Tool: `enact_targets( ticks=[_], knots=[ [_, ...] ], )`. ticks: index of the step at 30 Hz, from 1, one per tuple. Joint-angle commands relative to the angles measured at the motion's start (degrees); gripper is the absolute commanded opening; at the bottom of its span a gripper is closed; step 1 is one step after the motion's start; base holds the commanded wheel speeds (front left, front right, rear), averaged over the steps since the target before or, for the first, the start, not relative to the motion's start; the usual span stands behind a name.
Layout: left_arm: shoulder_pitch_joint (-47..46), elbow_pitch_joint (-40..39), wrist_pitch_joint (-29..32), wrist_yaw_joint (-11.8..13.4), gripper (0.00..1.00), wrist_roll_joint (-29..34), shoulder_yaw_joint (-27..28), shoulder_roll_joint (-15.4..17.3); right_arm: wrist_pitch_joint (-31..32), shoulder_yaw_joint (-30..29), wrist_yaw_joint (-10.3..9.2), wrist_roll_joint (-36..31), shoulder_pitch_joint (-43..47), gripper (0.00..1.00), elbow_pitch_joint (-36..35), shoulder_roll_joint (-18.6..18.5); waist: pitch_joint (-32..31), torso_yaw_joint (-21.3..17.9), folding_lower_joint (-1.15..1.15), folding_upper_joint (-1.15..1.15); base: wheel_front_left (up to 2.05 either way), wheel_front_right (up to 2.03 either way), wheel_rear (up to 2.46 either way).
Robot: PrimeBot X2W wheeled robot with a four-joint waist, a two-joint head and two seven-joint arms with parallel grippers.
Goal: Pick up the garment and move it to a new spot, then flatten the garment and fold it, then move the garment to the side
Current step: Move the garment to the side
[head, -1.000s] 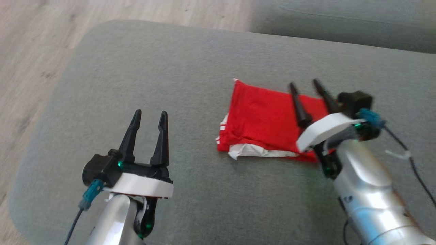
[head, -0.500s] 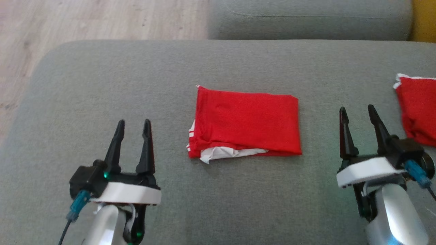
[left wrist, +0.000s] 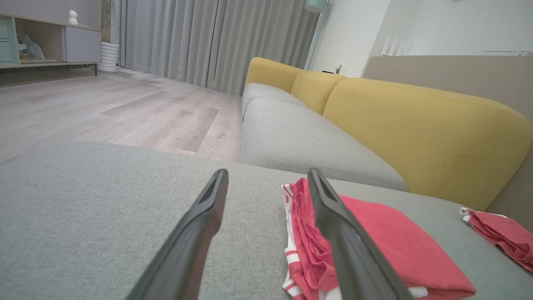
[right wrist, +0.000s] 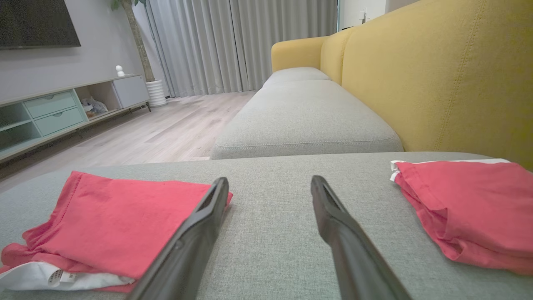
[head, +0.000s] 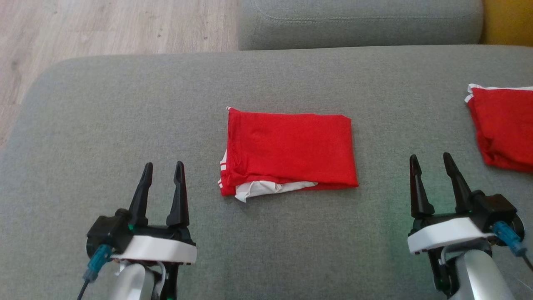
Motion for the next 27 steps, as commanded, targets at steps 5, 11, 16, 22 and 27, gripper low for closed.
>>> enact_targets(
  ticks=[5,11,16,22,27],
  knots=[
    [-2.63,-1.59,-0.30,-0.33,1.00,0.21,0.84,0.36,-0.77,2.09,0.19,-0.78,-2.71,1.00,-2.34,-0.04,1.20,1.04,0.00,0.00,0.00,0.00,0.00],
    [-4.16,-1.68,-0.30,-0.47,1.00,-0.10,-0.16,0.36,1.50,3.47,0.19,-2.13,-6.04,1.00,0.07,-0.04,3.56,2.88,0.00,0.00,0.00,0.00,0.00],
    [-5.43,-1.87,-0.30,-0.53,1.00,-0.35,-0.86,0.36,4.61,6.44,0.19,-0.45,-9.64,1.00,4.63,-0.04,5.24,4.76,0.00,0.00,0.00,0.00,0.00],
    [-6.44,-2.38,-0.30,-0.58,1.00,-0.80,-1.66,0.36,8.17,7.04,0.19,1.14,-13.02,1.00,11.08,-0.04,6.57,6.70,0.00,0.00,0.00,0.00,0.00],
    [-6.94,-2.33,-0.30,-0.59,1.00,-0.86,-2.16,0.36,10.56,6.47,0.19,2.11,-15.74,1.00,17.50,-0.04,7.34,7.94,0.00,0.00,0.00,0.00,0.00]
  ],
)
